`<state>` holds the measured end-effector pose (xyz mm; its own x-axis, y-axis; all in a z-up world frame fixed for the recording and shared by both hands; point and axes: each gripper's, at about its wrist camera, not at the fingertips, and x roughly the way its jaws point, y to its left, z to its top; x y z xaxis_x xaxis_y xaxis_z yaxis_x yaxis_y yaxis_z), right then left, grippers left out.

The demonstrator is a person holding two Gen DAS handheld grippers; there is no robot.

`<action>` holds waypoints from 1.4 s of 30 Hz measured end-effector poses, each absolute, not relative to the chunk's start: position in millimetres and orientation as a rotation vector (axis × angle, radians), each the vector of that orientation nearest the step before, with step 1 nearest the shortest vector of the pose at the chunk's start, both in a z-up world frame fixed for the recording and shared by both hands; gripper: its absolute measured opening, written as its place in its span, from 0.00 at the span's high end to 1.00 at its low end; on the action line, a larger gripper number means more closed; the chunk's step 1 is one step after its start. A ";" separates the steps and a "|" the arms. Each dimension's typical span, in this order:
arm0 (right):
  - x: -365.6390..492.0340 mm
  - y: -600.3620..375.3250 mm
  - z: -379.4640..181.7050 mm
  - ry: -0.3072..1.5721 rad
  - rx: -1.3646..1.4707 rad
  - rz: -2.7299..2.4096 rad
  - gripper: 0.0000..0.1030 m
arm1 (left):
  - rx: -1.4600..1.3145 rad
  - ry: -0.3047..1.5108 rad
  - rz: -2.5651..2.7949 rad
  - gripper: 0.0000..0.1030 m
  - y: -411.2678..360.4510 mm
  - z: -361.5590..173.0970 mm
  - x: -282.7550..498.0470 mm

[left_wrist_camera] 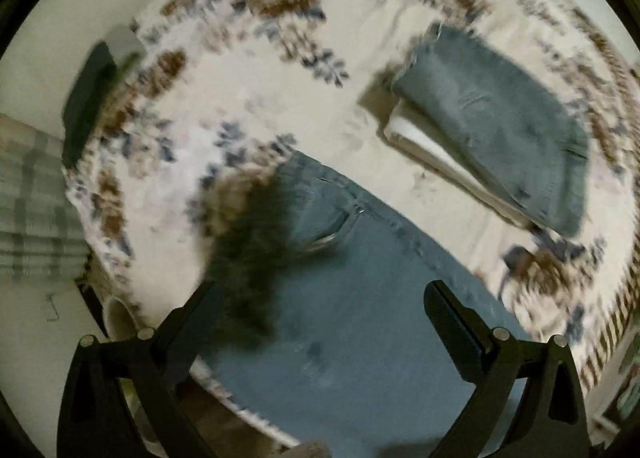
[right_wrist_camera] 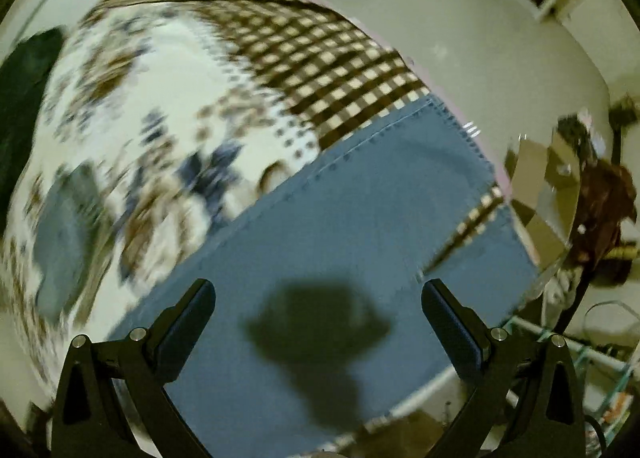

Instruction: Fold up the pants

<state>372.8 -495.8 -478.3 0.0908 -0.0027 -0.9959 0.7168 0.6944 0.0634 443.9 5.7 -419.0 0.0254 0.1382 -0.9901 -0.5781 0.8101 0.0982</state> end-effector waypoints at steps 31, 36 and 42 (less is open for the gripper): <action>464.3 -600.0 -643.5 1.476 0.857 -0.758 0.95 | -0.728 1.361 0.504 0.76 92.9 -528.6 475.9; 446.3 -590.9 -576.1 1.358 0.898 -0.666 0.96 | -0.775 1.254 0.441 0.76 104.8 -475.5 442.2; 344.6 -592.5 -485.0 1.148 0.935 -0.539 0.96 | -0.854 1.113 0.351 0.76 101.3 -429.8 387.4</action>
